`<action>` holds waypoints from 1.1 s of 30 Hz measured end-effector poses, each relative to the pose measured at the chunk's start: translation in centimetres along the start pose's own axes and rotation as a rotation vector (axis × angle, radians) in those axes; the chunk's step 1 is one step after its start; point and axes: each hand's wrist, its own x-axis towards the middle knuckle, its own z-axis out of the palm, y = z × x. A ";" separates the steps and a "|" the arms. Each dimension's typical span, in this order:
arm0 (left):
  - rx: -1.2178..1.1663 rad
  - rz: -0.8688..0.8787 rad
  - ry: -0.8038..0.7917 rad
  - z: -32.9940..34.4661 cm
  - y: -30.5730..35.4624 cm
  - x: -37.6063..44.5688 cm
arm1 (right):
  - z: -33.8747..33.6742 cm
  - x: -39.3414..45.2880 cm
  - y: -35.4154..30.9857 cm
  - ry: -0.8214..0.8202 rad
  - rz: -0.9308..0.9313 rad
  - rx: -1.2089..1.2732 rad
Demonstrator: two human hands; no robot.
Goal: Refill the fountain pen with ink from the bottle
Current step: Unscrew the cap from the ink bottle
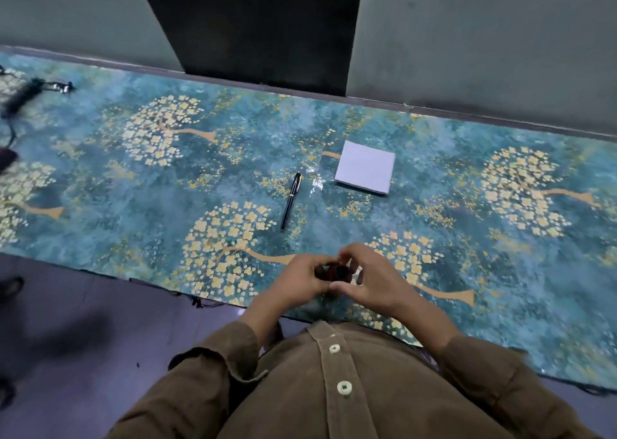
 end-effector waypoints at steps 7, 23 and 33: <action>-0.051 -0.058 0.012 0.4 0.3 -0.4 | -1.0 0.4 0.6 -0.038 -0.079 -0.043; 0.011 -0.017 -0.018 -0.2 -0.1 0.2 | -0.7 -1.0 -0.8 -0.001 0.053 -0.116; 0.108 0.042 -0.065 -0.8 0.0 0.3 | 0.5 -1.6 -2.7 0.108 0.156 -0.134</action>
